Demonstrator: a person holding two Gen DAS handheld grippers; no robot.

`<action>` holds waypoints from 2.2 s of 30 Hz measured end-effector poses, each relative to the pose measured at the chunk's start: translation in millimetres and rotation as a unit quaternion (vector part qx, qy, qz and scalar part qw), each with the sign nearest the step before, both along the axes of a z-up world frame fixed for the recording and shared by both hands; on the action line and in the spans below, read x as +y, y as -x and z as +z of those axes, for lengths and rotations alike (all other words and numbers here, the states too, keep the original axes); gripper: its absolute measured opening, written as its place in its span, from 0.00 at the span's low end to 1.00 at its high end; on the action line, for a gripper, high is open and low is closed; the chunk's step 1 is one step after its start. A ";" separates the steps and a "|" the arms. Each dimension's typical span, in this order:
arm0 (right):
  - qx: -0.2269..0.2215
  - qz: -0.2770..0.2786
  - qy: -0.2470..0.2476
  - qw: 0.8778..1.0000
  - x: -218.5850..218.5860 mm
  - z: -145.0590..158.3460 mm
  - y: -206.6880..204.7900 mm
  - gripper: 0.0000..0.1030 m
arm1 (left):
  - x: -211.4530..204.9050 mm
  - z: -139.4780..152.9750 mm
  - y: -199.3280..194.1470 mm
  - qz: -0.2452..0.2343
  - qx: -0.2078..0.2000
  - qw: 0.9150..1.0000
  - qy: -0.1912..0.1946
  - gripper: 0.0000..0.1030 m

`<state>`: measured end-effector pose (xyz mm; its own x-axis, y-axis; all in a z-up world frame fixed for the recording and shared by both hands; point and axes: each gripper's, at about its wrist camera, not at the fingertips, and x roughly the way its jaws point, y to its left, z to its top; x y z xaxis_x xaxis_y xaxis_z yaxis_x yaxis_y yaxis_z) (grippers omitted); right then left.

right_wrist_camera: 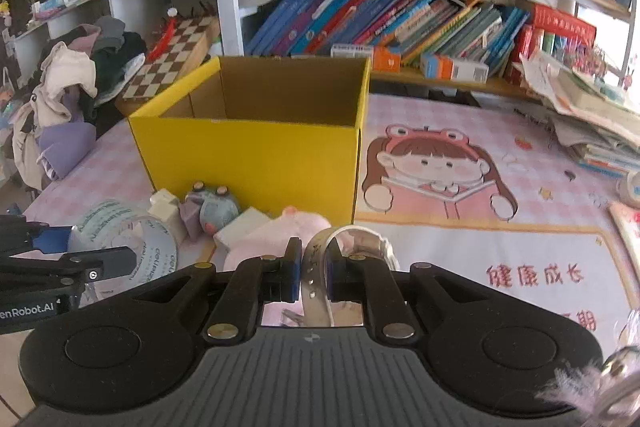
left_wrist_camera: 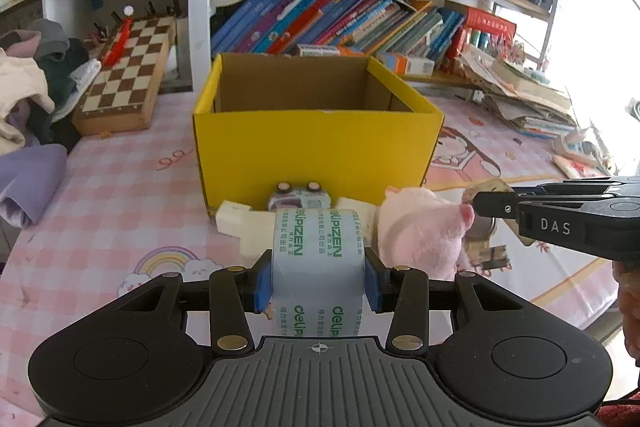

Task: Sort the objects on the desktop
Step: 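Lift and carry the tape roll and watch over the yellow box with both tools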

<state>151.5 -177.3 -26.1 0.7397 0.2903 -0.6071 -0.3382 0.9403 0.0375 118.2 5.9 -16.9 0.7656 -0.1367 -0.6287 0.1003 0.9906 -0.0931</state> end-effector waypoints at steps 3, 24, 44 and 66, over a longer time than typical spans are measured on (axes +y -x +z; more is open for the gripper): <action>-0.008 -0.004 0.001 1.000 0.2 4.1 0.4 0.11 | 3.7 4.0 1.5 0.003 -0.008 1.000 0.001 0.41; -0.080 0.016 -0.010 0.997 4.8 56.3 -12.9 0.11 | 17.6 51.6 -7.1 0.014 -0.086 0.996 0.003 0.41; -0.139 0.133 -0.025 0.981 27.5 99.3 -88.8 0.11 | 6.1 92.5 -72.6 0.019 -0.138 0.990 -0.028 0.41; -0.086 0.203 0.003 0.975 61.6 56.2 -192.0 0.11 | 5.9 61.7 -165.1 0.034 -0.069 0.995 -0.065 0.41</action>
<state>343.5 -115.7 30.2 0.6555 0.5778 -0.4862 -0.6839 0.7273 -0.0577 283.3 11.8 44.8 0.8503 -0.0067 -0.5263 0.0359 0.9983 0.0453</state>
